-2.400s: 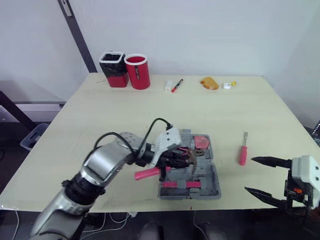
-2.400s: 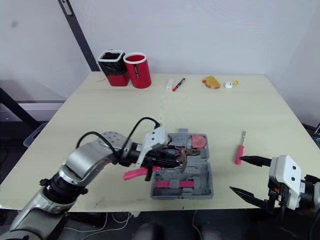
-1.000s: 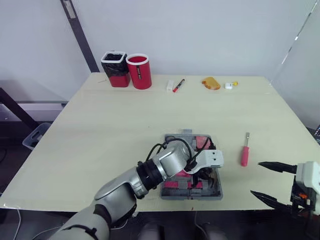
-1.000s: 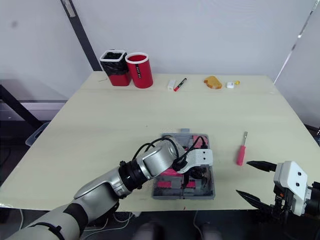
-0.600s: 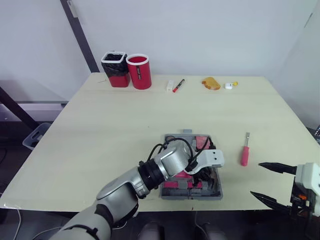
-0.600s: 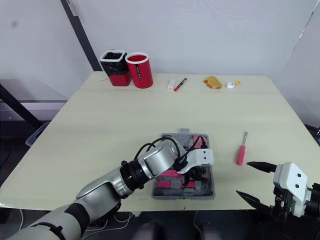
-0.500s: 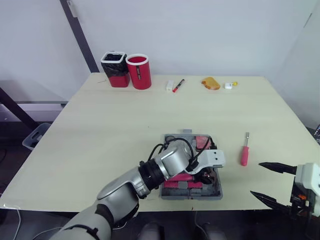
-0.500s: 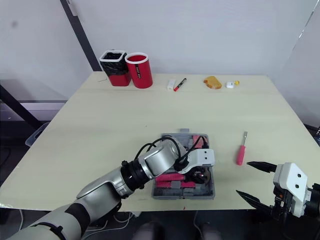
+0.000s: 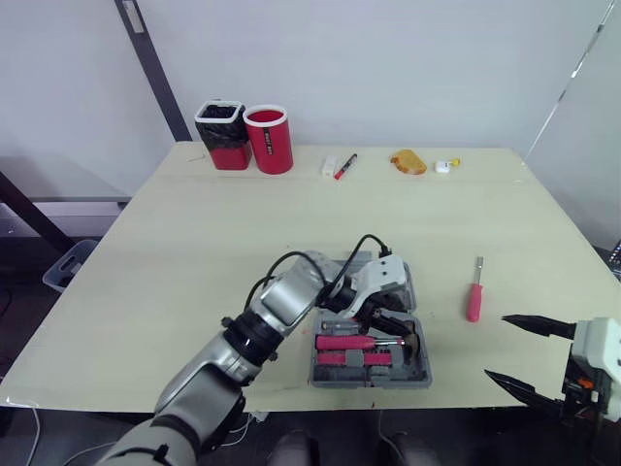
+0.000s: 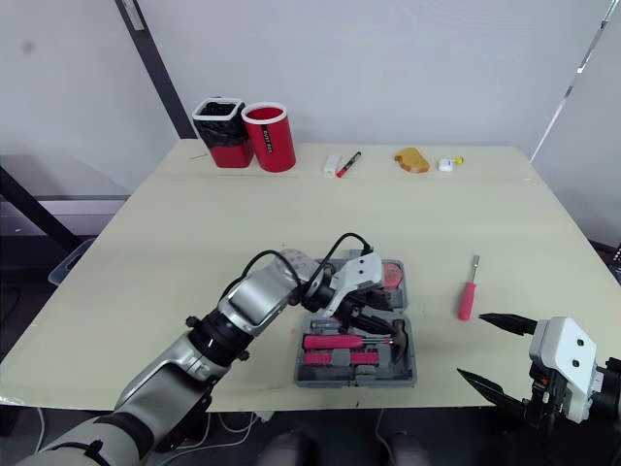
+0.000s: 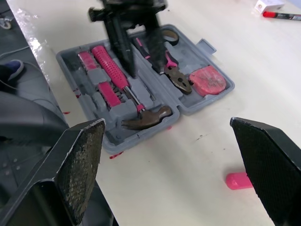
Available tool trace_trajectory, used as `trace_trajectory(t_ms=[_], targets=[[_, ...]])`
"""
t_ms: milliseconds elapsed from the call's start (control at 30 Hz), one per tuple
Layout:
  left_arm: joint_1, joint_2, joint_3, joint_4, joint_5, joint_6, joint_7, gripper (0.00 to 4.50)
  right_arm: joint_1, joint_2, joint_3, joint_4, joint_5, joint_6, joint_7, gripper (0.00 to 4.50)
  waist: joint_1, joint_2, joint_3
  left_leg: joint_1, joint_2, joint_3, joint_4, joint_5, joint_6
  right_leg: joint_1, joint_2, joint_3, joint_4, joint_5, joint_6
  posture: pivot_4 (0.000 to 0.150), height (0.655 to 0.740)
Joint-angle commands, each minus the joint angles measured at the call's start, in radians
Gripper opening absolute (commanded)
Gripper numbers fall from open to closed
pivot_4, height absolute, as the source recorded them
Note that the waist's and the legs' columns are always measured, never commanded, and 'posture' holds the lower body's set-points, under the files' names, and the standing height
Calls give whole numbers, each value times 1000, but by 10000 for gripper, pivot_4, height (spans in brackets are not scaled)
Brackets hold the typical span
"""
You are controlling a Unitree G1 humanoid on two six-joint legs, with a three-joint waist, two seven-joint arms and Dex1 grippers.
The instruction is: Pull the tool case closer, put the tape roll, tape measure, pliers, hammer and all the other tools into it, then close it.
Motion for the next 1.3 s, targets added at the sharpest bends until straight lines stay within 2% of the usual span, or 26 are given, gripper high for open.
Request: trace_trajectory(t_ms=[33,67,100,367,467,633,733,833,1000,1067,1300], targets=[[38,7,60,17,-26,-147,-29,10144,-2,3,-5,-20,13,-9,-5,45000,1,0,0,0,0,0,0,0,0,0,0,0,0,0,0,1500,7400],[56,11,71,32,-24,-179,-26,2212,-4,2,-4,-21,14,-6,-5,45000,3,0,0,0,0,0,0,0,0,0,0,0,0,0,0,1500,7400],[69,12,80,42,-25,-198,-24,312,-5,2,-3,-23,15,-4,-5,45000,3,0,0,0,-1,1,0,0,0,1,0,0,0,0,0,1500,7400],[149,72,72,147,54,-380,-41,312,-25,-5,15,-20,16,5,-7,45000,0,0,0,0,0,4,1,0,0,1,1,1,0,0,0,1500,7400],[144,75,49,219,118,-437,-19,312,-30,-6,21,-21,15,6,-9,45000,3,1,0,0,0,4,1,0,0,1,1,1,0,0,0,1500,7400],[141,100,-52,348,295,-512,17,312,-35,-7,23,-24,17,13,-11,45000,3,0,-6,1,0,4,1,0,0,1,1,2,0,0,0,1500,7400],[156,108,-78,359,328,-513,9,312,-34,-6,30,-30,15,19,-12,45000,0,2,-18,3,0,5,1,0,0,3,1,2,0,0,0,1500,7400],[178,102,-50,335,290,-537,1,312,-34,-3,43,-29,10,20,-15,45000,-3,5,-27,6,1,5,1,0,0,4,1,3,0,0,0,1500,7400],[237,63,131,154,41,-424,-23,312,-52,30,84,-9,-6,5,-54,45000,-11,7,-26,5,2,6,-1,0,1,3,1,3,0,-1,0,1500,7400],[257,75,185,77,-14,-366,-15,312,-72,55,105,-13,8,19,-86,45000,-8,7,-25,1,2,6,-1,0,1,0,1,4,0,0,0,1500,7400],[376,90,458,-152,-170,-180,208,312,-184,167,255,40,-70,26,-247,45000,-3,5,-23,2,2,6,-1,0,1,0,1,4,0,0,0,1500,7400]])
